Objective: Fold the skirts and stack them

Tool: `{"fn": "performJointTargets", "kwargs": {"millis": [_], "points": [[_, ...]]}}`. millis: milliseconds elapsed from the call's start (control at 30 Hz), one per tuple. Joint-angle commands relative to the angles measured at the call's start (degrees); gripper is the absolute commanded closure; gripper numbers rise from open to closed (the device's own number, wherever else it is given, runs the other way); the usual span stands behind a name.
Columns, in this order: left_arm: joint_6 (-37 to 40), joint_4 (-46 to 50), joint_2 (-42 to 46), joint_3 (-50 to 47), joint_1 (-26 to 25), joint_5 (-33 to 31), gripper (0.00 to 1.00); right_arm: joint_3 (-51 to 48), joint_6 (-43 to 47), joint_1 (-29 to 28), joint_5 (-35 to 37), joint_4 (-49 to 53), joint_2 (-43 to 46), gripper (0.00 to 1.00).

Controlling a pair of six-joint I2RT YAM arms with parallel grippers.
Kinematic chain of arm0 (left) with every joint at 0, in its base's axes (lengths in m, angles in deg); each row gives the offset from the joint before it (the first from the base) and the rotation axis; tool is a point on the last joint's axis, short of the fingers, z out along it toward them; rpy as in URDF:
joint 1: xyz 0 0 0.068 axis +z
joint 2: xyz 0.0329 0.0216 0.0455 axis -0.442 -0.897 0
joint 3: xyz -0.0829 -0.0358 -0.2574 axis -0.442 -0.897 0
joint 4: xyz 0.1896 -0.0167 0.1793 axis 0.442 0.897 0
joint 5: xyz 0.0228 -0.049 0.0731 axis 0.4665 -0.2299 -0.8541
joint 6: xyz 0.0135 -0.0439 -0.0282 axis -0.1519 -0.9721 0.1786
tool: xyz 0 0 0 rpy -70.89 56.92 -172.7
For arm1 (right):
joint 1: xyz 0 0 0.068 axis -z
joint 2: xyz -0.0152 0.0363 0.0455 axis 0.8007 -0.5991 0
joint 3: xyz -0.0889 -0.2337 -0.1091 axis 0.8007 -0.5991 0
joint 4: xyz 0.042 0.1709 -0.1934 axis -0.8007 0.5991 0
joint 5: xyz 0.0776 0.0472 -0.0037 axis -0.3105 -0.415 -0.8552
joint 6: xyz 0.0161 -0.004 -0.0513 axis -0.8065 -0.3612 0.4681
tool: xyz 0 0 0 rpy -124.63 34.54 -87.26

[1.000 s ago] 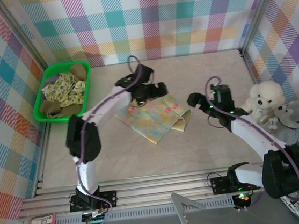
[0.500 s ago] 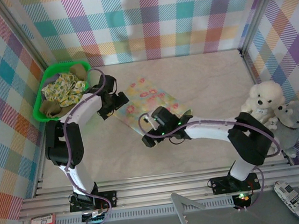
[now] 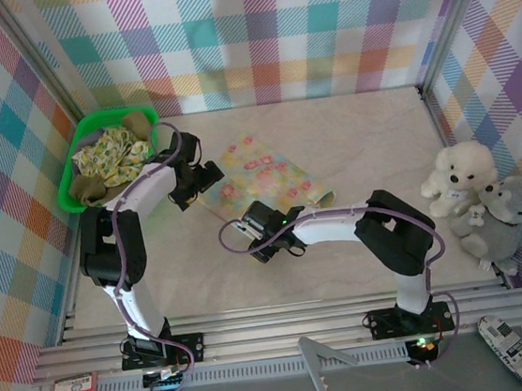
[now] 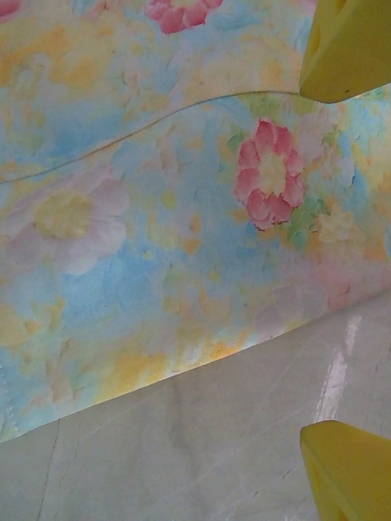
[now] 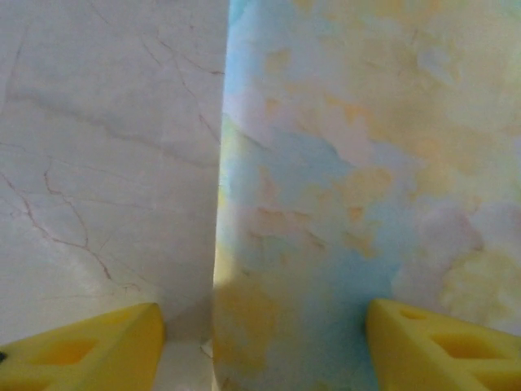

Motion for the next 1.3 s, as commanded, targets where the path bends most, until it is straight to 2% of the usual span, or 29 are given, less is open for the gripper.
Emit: {"fn": "performJointTargets", "kwargs": {"millis": [0,67,167,233,300,367,467,567,733,933,1133,1267], "points": [[-0.53,0.03,-0.44,-0.44,0.19,0.13,0.0,1.0,-0.83,-0.04,4.8,3.54,-1.18,0.45],[-0.36,0.48,-0.18,-0.67,0.16,-0.61,0.0,-0.32,-1.69,0.18,5.92,3.91,0.26,0.54],[-0.34,0.9,0.63,-1.47,0.11,-1.61,0.0,-3.33,-1.71,1.57,6.74,5.02,3.98,0.78],[-0.47,1.08,1.29,-2.26,-0.21,-2.36,0.0,-5.39,-0.89,3.71,2.94,6.83,7.23,0.89],[-0.7,1.11,2.05,-3.09,-0.92,-2.89,0.0,-8.51,2.56,5.91,-2.17,8.44,11.49,0.95],[-0.98,1.12,2.55,-4.01,-1.59,-3.48,0.0,-9.8,5.0,8.55,-5.86,12.64,14.31,0.96],[-2.03,0.49,2.67,-5.45,-2.0,-3.78,0.0,-6.95,3.16,14.58,-10.74,18.65,16.49,1.0],[-3.52,0.09,2.14,-5.94,-2.0,-3.68,0.0,-5.89,0.25,18.46,-15.22,16.03,18.93,1.0],[-4.23,0.36,2.45,-6.31,-2.0,-3.44,0.0,-6.02,-1.42,20.59,-24.46,10.81,21.39,1.0],[-4.63,2.66,5.06,-7.59,-2.0,-5.03,0.0,-6.5,-7.69,27.37,-27.52,9.74,20.91,1.0],[-8.67,-0.24,7.89,-13.57,-2.0,-1.63,0.0,-6.03,-9.6,30.97,-29.86,11.29,16.99,1.0],[-10.13,-1.63,6.56,-14.77,-1.57,0.42,0.01,-5.72,-12.93,33.29,-31.55,11.21,13.95,1.0]]}}
